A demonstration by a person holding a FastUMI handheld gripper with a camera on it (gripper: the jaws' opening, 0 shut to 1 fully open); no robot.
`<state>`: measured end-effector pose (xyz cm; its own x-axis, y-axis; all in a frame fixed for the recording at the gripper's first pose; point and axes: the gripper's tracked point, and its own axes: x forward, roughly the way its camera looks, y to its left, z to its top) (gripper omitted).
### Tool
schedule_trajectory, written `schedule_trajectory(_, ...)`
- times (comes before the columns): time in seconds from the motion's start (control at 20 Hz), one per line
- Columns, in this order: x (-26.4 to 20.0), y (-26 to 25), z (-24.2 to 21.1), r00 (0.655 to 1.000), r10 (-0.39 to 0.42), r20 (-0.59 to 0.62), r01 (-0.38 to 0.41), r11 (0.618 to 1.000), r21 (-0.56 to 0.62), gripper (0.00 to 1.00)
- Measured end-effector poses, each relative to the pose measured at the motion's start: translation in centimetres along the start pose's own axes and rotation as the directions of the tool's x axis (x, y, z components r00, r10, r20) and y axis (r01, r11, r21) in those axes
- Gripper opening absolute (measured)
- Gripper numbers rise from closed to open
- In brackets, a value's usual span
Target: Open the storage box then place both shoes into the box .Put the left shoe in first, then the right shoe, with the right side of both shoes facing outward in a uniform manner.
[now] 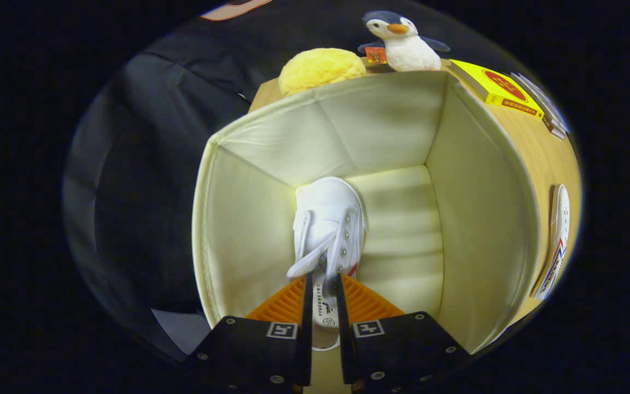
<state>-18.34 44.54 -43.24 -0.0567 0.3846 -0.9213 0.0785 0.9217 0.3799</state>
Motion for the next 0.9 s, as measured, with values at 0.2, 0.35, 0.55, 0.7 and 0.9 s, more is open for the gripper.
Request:
schedule_trajectory(0.2, -3.8, 0.5, 0.4, 0.992, 0.117, 0.041, -0.114, 0.991, -0.072, 0.61)
schedule_trajectory(0.35, -7.9, 0.2, 0.4, 0.975, 0.198, 0.097, -0.185, 0.974, -0.13, 0.78)
schedule_trajectory(0.55, -12.5, -3.2, 1.8, 0.943, 0.247, 0.221, -0.192, 0.951, -0.243, 0.92)
schedule_trajectory(0.7, -15.9, -6.9, 2.8, 0.913, 0.238, 0.331, -0.141, 0.946, -0.291, 0.96)
schedule_trajectory(0.9, -18.5, -14.7, 3.2, 0.88, 0.123, 0.458, 0.022, 0.955, -0.297, 0.96)
